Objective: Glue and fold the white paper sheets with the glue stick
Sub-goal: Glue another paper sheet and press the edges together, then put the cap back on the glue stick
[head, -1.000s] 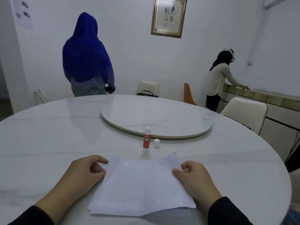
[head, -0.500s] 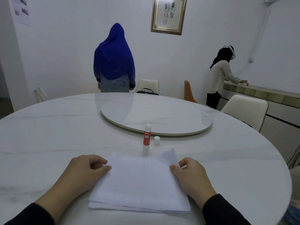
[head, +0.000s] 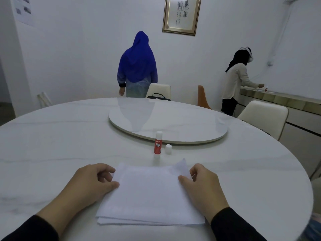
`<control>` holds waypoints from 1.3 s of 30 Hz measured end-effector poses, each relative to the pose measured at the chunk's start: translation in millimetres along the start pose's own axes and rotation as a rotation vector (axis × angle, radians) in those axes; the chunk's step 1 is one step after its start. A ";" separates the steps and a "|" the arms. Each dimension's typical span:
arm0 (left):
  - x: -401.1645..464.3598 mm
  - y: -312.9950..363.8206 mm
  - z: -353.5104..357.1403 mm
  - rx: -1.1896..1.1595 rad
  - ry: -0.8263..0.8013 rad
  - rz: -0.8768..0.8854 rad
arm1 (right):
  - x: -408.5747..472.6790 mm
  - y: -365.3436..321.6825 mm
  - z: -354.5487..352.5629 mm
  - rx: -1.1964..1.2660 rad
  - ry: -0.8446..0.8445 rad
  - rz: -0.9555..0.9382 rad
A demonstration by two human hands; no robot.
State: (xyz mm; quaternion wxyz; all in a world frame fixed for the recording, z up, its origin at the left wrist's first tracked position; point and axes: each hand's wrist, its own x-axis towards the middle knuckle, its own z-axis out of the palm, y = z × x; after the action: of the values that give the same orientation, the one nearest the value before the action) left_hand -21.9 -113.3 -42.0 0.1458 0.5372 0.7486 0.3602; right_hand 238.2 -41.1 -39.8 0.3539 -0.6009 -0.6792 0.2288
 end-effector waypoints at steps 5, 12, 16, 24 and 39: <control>0.4 -2.8 -0.8 -0.011 -0.037 0.000 | 1.8 3.4 -0.2 -0.034 -0.013 -0.010; 2.7 -4.3 -0.6 -0.052 -0.006 0.004 | 5.8 7.7 -0.4 -0.021 -0.006 -0.056; 3.0 -6.6 -1.1 -0.065 -0.025 0.000 | 4.8 7.6 0.0 -0.065 -0.010 -0.063; -15.2 11.6 7.4 0.201 -0.265 0.414 | -12.1 -4.3 -5.1 -0.284 -0.289 -0.317; 65.3 76.0 19.7 0.082 -0.154 0.191 | -10.0 -7.9 -8.1 -0.140 -0.213 -0.254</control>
State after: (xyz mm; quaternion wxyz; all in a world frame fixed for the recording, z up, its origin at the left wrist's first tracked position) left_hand 18.4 -33.9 8.1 0.1457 0.6375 0.6949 0.2993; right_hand 239.4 -53.2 -30.7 0.2634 -0.5057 -0.7976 0.1967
